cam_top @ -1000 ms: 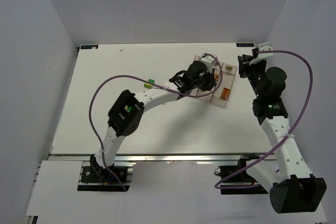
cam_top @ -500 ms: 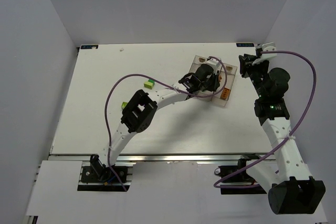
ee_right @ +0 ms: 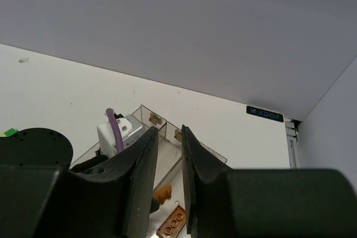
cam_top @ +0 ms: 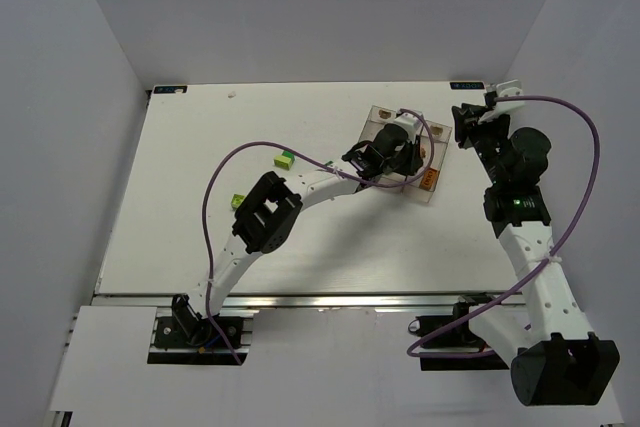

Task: Sort the legos into containers by color

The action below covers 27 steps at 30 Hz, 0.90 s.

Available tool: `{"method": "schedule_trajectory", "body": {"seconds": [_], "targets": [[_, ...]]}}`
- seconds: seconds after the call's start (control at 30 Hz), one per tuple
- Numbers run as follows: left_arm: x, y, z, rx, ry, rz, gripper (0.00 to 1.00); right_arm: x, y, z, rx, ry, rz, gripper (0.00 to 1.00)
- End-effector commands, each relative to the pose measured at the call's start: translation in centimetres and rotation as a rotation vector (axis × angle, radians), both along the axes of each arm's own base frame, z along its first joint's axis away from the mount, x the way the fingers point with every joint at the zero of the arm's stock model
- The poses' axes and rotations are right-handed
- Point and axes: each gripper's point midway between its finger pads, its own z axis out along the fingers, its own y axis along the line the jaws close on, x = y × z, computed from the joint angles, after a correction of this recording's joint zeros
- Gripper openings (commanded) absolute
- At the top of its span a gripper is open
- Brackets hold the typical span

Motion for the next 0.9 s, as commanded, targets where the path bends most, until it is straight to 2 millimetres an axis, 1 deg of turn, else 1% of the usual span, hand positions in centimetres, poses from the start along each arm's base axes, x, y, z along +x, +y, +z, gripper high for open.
{"method": "schedule_trajectory", "body": {"seconds": [0.0,0.13,0.3,0.33,0.37,0.4,0.43,0.47,0.5,0.53,0.57,0.6,0.63,0.67,0.7,0.73,0.8,0.83,0.87], "targets": [[-0.3,-1.3,2.2,-0.052,-0.031,-0.021,0.35,0.2,0.0,0.7,0.014,-0.029,0.007,0.30],[-0.4,-1.3,2.2,-0.046,-0.033,-0.025,0.40,0.4,0.1,0.5,0.011,-0.024,0.008,0.30],[-0.8,-1.4,2.6,-0.042,-0.038,-0.033,0.41,0.5,0.0,0.2,0.006,-0.019,0.006,0.30],[-0.8,-1.4,2.9,-0.045,-0.044,-0.035,0.40,0.5,0.0,0.2,0.005,-0.021,0.004,0.30],[-0.8,-1.4,3.9,-0.054,-0.054,-0.036,0.38,0.5,0.0,0.2,0.005,-0.021,0.006,0.30],[-0.9,-1.2,4.2,-0.052,-0.057,-0.035,0.36,0.5,0.0,0.1,0.005,-0.020,0.004,0.30],[-0.8,-1.0,4.9,-0.055,-0.074,-0.030,0.32,0.4,0.0,0.2,0.005,-0.023,0.004,0.30],[-0.8,-0.7,5.8,-0.056,-0.089,-0.026,0.21,0.4,-0.1,0.2,0.003,-0.022,0.005,0.30],[-0.9,-0.3,8.0,-0.074,-0.115,-0.020,0.15,0.4,-0.1,0.2,0.005,-0.024,0.004,0.30],[-0.9,0.4,8.4,-0.055,-0.135,-0.007,0.12,0.3,-0.1,0.3,0.006,-0.025,0.007,0.30],[-0.9,0.9,9.4,-0.053,-0.154,0.002,0.10,0.3,-0.2,0.3,0.007,-0.026,0.006,0.30],[-1.1,1.7,9.8,-0.031,-0.156,0.011,0.07,0.2,-0.1,0.4,0.008,-0.029,0.011,0.30],[-1.6,3.1,11.1,-0.013,-0.176,0.020,0.07,0.2,-0.2,0.5,0.007,-0.031,0.012,0.30],[-1.6,4.0,11.6,0.002,-0.187,0.039,0.07,0.1,-0.2,0.5,0.007,-0.032,0.012,0.31],[-2.2,5.8,12.4,0.021,-0.193,0.049,0.07,-0.1,-0.1,0.6,0.002,-0.036,0.021,0.32],[-2.4,6.8,12.7,0.031,-0.194,0.060,0.08,-0.1,-0.1,0.6,0.000,-0.037,0.027,0.33],[-2.2,9.6,13.2,0.053,-0.192,0.099,0.15,-0.4,0.2,0.6,-0.011,-0.042,0.051,0.35],[-2.9,11.8,13.4,0.070,-0.185,0.113,0.28,-0.5,0.3,0.5,-0.018,-0.040,0.060,0.36],[-3.1,13.1,13.3,0.081,-0.179,0.128,0.35,-0.6,0.6,0.6,-0.031,-0.045,0.077,0.40]]}}
